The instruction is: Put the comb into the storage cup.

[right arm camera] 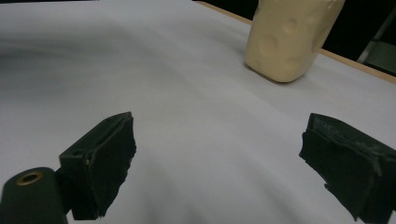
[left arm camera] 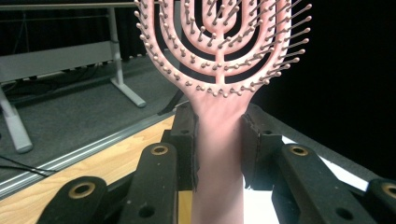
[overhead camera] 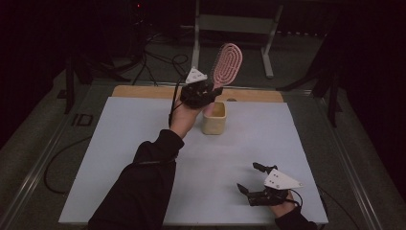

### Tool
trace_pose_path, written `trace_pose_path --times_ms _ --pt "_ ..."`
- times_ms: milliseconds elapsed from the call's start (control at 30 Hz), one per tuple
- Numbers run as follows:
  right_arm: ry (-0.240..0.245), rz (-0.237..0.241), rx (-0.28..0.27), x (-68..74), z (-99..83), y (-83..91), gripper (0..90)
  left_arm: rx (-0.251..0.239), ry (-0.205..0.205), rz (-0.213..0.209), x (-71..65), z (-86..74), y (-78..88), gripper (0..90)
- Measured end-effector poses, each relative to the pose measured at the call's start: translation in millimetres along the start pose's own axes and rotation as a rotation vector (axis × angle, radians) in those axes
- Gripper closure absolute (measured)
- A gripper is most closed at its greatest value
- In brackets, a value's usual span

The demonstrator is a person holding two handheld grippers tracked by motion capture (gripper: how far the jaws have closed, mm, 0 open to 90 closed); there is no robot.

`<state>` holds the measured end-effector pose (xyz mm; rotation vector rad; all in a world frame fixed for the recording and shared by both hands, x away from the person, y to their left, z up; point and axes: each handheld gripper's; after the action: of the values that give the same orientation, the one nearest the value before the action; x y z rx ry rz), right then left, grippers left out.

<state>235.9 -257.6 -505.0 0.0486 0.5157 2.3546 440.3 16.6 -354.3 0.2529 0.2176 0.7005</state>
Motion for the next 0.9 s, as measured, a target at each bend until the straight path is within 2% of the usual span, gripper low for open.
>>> trace_pose_path --times_ms 300,567,633,900 --pt "-0.005 0.001 -0.005 -0.3 0.2 1.1 9.4 -0.044 -0.021 -0.003 -1.3 0.5 -11.3 69.8" --pt "-0.008 0.004 -0.007 0.1 0.6 0.7 9.4 -0.07 -0.019 -0.014 7.3 -2.2 -21.6 69.8" --pt "-0.007 0.004 -0.006 0.1 0.6 0.3 9.4 -0.096 -0.011 -0.032 10.1 -3.4 -24.0 69.8" --pt "-0.015 0.006 -0.008 -0.3 0.4 0.2 9.4 -0.146 -0.035 -0.023 14.4 -11.1 -36.1 69.7"
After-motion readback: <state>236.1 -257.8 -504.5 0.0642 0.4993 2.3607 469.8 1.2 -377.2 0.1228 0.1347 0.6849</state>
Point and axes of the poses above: each handheld gripper's, and its own axes: y roughly backward along the jaws, z roughly out of its top, x roughly to its left, and after that the axes turned 1 degree about -z, right-handed
